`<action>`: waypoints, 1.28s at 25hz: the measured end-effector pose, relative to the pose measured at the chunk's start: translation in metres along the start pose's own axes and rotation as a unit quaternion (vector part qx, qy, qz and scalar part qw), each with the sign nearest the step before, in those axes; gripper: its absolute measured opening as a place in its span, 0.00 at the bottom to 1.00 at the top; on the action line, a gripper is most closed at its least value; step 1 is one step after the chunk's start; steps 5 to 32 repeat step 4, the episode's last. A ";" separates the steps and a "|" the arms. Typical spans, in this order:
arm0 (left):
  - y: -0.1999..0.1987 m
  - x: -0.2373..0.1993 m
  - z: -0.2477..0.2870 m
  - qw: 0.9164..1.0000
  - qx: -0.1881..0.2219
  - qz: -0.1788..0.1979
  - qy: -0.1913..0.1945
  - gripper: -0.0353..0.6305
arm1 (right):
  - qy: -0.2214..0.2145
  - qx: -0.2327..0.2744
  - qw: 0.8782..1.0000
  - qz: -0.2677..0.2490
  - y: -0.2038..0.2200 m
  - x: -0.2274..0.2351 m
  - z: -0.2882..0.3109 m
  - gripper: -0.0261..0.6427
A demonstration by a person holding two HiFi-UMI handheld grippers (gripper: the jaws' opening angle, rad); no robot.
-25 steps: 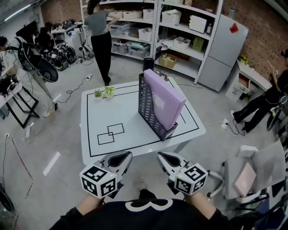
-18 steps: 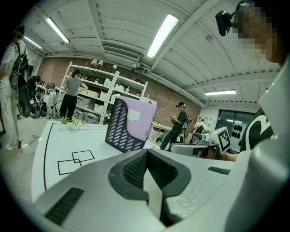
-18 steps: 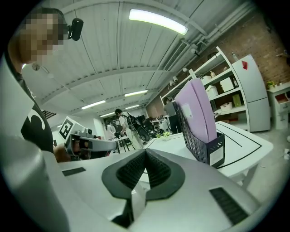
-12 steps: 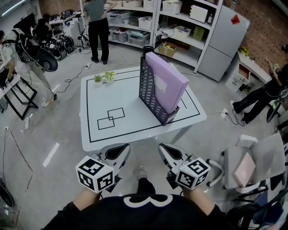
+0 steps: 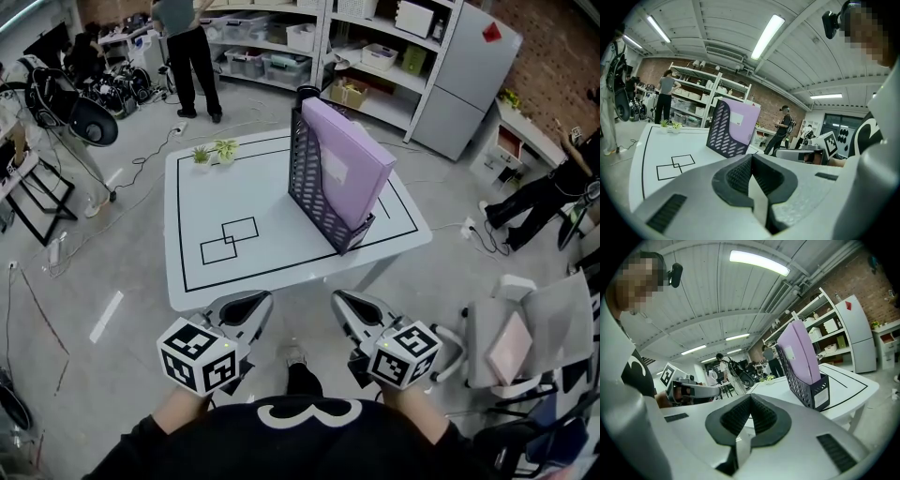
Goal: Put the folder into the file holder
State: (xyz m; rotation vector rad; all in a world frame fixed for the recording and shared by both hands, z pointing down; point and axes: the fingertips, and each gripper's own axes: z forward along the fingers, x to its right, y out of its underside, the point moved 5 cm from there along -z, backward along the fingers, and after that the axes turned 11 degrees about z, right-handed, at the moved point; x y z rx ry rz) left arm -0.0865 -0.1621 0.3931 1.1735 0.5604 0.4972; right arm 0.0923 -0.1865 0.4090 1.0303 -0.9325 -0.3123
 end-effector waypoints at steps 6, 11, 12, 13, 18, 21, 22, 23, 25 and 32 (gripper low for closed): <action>-0.001 -0.006 0.010 1.000 -0.001 -0.002 0.002 0.06 | 0.000 0.001 1.000 0.000 -0.005 0.008 0.006 0.04; -0.001 -0.006 0.010 1.000 -0.001 -0.002 0.002 0.06 | 0.000 0.001 1.000 0.000 -0.005 0.008 0.006 0.04; -0.001 -0.006 0.010 1.000 -0.001 -0.002 0.002 0.06 | 0.000 0.001 1.000 0.000 -0.005 0.008 0.006 0.04; -0.001 -0.006 0.010 1.000 -0.001 -0.002 0.002 0.06 | 0.000 0.001 1.000 0.000 -0.005 0.008 0.006 0.04; -0.001 -0.006 0.010 1.000 -0.001 -0.002 0.002 0.06 | 0.000 0.001 1.000 0.000 -0.005 0.008 0.006 0.04; -0.001 -0.006 0.010 1.000 -0.001 -0.002 0.002 0.06 | 0.000 0.001 1.000 0.000 -0.005 0.008 0.006 0.04; -0.001 -0.006 0.010 1.000 -0.001 -0.002 0.002 0.06 | 0.000 0.001 1.000 0.000 -0.005 0.008 0.006 0.04; -0.001 -0.006 0.010 1.000 -0.001 -0.002 0.002 0.06 | 0.000 0.001 1.000 0.000 -0.005 0.008 0.006 0.04; -0.001 -0.006 0.010 1.000 -0.001 -0.002 0.002 0.06 | 0.000 0.001 1.000 0.000 -0.005 0.008 0.006 0.04; -0.001 -0.006 0.010 1.000 -0.001 -0.002 0.002 0.06 | 0.000 0.001 1.000 0.000 -0.005 0.008 0.006 0.04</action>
